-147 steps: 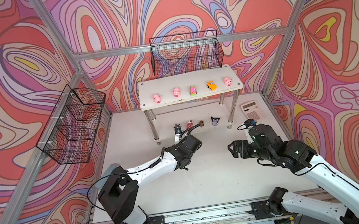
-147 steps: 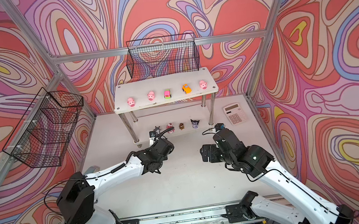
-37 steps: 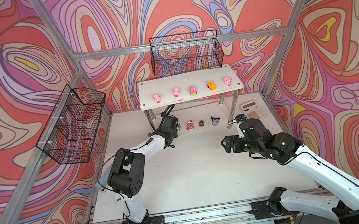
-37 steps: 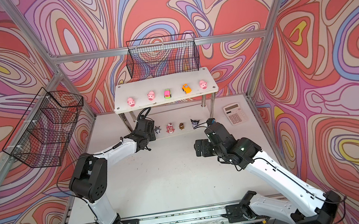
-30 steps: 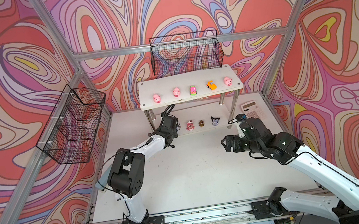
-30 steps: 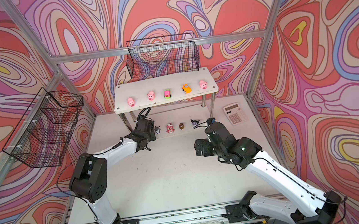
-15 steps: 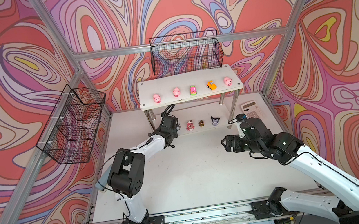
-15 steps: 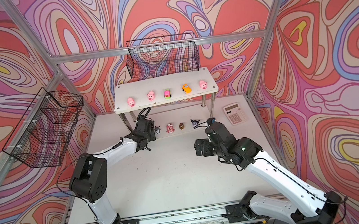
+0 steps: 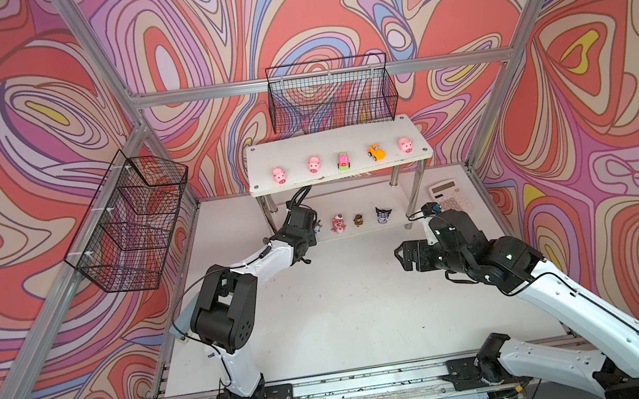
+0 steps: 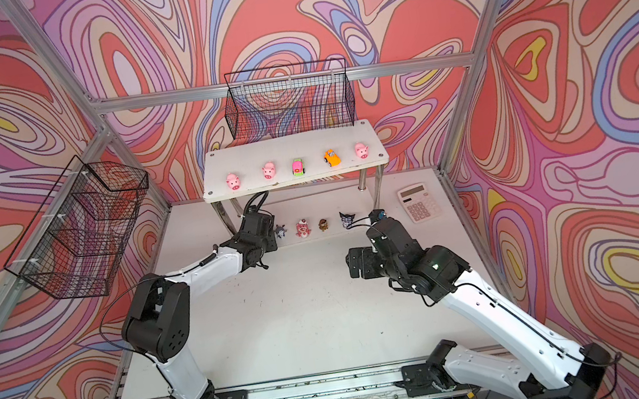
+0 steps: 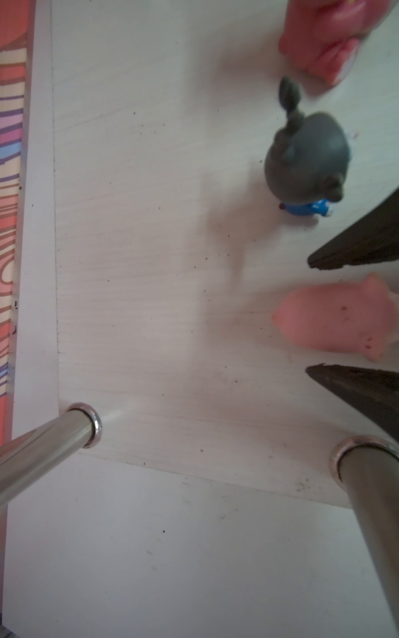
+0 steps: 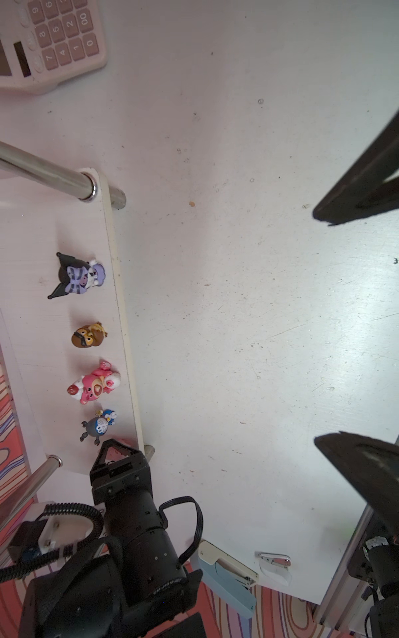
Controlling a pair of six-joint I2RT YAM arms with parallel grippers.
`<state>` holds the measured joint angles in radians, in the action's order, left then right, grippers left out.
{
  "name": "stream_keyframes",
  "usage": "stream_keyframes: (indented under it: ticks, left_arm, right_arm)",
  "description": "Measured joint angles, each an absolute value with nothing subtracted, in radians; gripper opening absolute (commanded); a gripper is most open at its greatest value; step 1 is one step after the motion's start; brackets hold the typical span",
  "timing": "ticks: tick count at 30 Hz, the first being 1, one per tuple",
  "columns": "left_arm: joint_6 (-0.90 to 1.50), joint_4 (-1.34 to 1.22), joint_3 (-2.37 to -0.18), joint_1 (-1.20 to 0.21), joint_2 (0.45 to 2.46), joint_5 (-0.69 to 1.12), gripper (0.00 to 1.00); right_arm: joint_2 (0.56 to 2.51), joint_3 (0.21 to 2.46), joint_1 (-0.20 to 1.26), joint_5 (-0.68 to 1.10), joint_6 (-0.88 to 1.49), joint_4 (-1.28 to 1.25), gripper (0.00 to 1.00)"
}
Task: Organize plastic toys on shelves
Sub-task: Place the plastic toy on the shelf.
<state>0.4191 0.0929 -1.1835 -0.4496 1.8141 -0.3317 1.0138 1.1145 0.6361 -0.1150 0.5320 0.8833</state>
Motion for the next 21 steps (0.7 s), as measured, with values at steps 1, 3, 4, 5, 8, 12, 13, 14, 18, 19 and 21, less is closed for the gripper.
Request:
stream_keyframes:
  ticks: [1, 3, 4, 5, 8, 12, 13, 14, 18, 19, 21]
  left_arm:
    - [0.421, 0.094, -1.179, -0.450, 1.810, -0.332, 0.49]
    - [0.424, 0.093, -1.168, -0.450, 1.798, -0.332, 0.49]
    - [0.426, 0.093, -1.159, -0.450, 1.790, -0.332, 0.50]
    - [0.430, 0.093, -1.150, -0.450, 1.780, -0.332, 0.49]
    - [0.438, 0.093, -1.137, -0.450, 1.763, -0.331, 0.50]
    - [0.443, 0.093, -1.136, -0.450, 1.756, -0.330, 0.49]
    - [0.445, 0.093, -1.136, -0.450, 1.756, -0.329, 0.49]
    - [0.446, 0.093, -1.136, -0.450, 1.755, -0.329, 0.49]
    - [0.449, 0.093, -1.135, -0.453, 1.755, -0.330, 0.49]
    - [0.449, 0.093, -1.134, -0.454, 1.754, -0.330, 0.50]
    - [0.450, 0.093, -1.132, -0.458, 1.752, -0.330, 0.50]
  right_arm:
    - [1.012, 1.114, 0.636, -0.115, 0.532, 0.883, 0.98]
    - [1.008, 1.114, 0.636, -0.115, 0.532, 0.883, 0.98]
    - [1.004, 1.114, 0.636, -0.114, 0.532, 0.883, 0.98]
    - [1.001, 1.114, 0.636, -0.115, 0.532, 0.883, 0.98]
    - [0.992, 1.114, 0.636, -0.114, 0.532, 0.883, 0.98]
    - [0.987, 1.114, 0.636, -0.111, 0.532, 0.883, 0.98]
    - [0.987, 1.114, 0.636, -0.110, 0.532, 0.883, 0.98]
    - [0.985, 1.114, 0.636, -0.110, 0.532, 0.884, 0.98]
    - [0.976, 1.114, 0.636, -0.110, 0.532, 0.884, 0.98]
    - [0.973, 1.114, 0.636, -0.110, 0.532, 0.884, 0.98]
    - [0.968, 1.114, 0.636, -0.109, 0.532, 0.884, 0.98]
